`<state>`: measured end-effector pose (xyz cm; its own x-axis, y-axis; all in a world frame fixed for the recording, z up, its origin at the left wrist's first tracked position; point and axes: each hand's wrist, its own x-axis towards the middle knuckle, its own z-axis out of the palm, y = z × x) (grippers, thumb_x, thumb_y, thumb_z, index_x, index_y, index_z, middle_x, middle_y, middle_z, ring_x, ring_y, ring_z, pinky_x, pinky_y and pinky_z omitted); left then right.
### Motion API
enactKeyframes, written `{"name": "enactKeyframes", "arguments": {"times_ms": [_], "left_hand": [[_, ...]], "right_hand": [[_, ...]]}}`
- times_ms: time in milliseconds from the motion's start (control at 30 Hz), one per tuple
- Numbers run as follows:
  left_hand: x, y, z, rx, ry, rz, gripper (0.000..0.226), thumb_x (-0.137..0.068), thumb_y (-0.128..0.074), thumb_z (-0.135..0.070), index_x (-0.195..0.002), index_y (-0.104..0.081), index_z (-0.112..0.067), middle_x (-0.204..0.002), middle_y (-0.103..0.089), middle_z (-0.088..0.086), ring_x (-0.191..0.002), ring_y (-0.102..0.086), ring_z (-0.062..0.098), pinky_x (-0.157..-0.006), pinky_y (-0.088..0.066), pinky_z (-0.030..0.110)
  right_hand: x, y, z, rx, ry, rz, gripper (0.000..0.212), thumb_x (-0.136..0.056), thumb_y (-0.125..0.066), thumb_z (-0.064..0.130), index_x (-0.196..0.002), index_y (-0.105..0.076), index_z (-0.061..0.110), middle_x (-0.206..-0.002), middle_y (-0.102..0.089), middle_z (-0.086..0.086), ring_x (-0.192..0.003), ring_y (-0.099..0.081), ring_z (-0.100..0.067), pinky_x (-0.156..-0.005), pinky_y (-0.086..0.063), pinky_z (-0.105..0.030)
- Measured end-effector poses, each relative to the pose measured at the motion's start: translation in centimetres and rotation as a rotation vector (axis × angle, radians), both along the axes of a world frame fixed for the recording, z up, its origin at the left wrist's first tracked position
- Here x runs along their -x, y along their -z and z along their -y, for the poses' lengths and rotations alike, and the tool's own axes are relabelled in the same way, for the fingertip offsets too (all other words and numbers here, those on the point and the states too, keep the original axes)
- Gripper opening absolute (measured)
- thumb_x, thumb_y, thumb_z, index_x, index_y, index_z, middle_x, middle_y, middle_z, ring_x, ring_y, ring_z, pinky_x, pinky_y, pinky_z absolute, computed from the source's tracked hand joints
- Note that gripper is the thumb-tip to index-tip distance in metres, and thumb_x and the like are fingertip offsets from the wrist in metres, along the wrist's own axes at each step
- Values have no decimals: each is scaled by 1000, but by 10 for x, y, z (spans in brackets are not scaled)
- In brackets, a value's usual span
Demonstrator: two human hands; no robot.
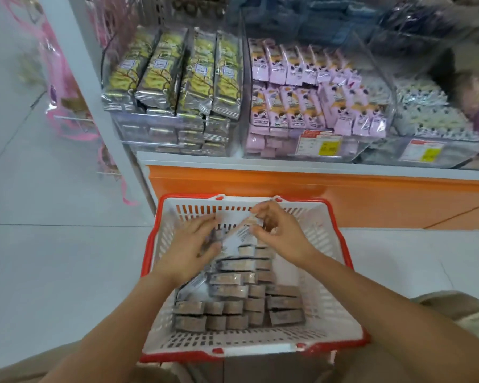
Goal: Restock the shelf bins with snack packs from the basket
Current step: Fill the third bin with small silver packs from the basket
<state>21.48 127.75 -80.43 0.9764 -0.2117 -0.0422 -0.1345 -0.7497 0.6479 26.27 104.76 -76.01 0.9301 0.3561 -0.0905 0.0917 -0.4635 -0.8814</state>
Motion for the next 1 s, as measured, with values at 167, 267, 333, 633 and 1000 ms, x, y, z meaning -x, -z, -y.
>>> {"name": "enactKeyframes", "arguments": {"times_ms": [167,267,333,633,1000], "left_hand": [[-16,-53,64,358,48,-43,35,-100,-54,-39,-133,-55,-26,-124,-60,-2,-115,-53,9,-93,-45,29],[-22,-80,98,548,40,-98,28,-101,-55,-32,-127,-58,-22,-115,-66,4,-106,-60,16,-92,-49,34],[-26,-99,120,670,26,-95,20,-101,-55,-24,-120,-60,-19,-106,-70,4,-99,-65,13,-89,-51,31],[-61,-145,195,393,126,280,42,-95,-49,-36,-130,-58,-14,-131,-56,3,-125,-48,17,-108,-34,31],[-99,-138,185,-504,44,561,89,-92,-53,-20,-156,9,-10,-164,16,10,-151,14,25,-122,12,43]], "right_hand": [[2,-57,27,-193,111,105,36,-84,-75,24,-114,-55,19,-87,-65,-4,-71,-57,-10,-68,-48,-24],[9,-76,53,-257,138,174,49,-83,-75,26,-123,-49,19,-102,-69,-3,-89,-65,-18,-77,-52,-28],[16,-82,72,-218,133,223,52,-84,-75,21,-126,-46,19,-114,-65,-1,-99,-64,-20,-81,-52,-30],[8,-129,149,-167,334,424,31,-85,-74,10,-107,-55,18,-84,-66,0,-72,-64,-10,-65,-48,-18],[-126,-157,195,427,569,553,22,-86,-70,27,-103,-64,15,-65,-52,3,-61,-51,-16,-58,-42,-29]]}}
